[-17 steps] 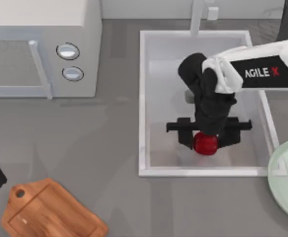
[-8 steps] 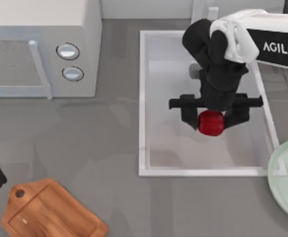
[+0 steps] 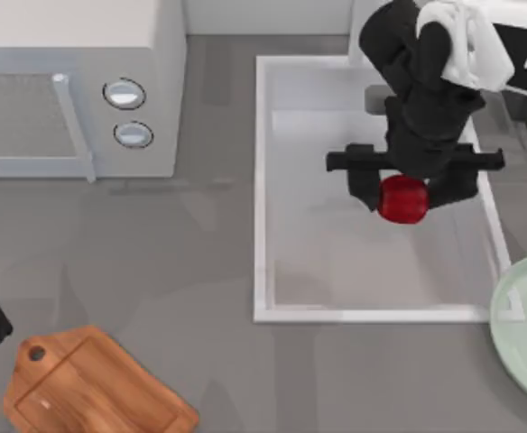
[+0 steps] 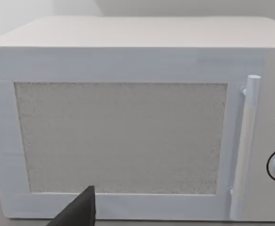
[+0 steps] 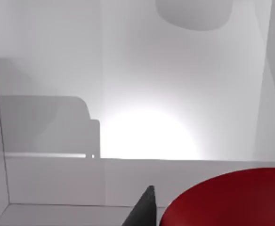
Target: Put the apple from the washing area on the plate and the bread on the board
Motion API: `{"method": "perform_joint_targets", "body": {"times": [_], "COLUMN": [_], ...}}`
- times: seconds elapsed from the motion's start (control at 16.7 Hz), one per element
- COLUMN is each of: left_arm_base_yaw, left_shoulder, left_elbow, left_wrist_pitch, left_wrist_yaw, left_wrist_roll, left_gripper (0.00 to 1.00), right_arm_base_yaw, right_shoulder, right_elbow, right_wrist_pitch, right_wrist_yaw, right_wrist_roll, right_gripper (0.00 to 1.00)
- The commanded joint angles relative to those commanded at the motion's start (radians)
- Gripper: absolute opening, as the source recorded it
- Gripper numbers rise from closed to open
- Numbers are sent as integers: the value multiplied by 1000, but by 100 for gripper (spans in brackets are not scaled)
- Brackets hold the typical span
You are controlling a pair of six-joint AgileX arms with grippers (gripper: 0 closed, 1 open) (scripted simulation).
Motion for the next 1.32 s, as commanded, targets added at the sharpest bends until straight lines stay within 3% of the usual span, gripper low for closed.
{"method": "perform_joint_targets", "body": {"times": [0.9, 1.32], "left_arm_base_yaw": [0, 0], "left_shoulder": [0, 0], "left_elbow": [0, 0], "left_wrist_pitch": [0, 0], "left_wrist_yaw": [0, 0], "left_wrist_roll": [0, 0], "left_gripper": [100, 100], "right_arm_base_yaw": [-313, -395], "right_shoulder": [-484, -603], "right_elbow": [-400, -517], "right_wrist_pitch": [-151, -194], "right_wrist_yaw": [-20, -26], "right_wrist_roll": [-314, -396], "right_gripper": [0, 0]}}
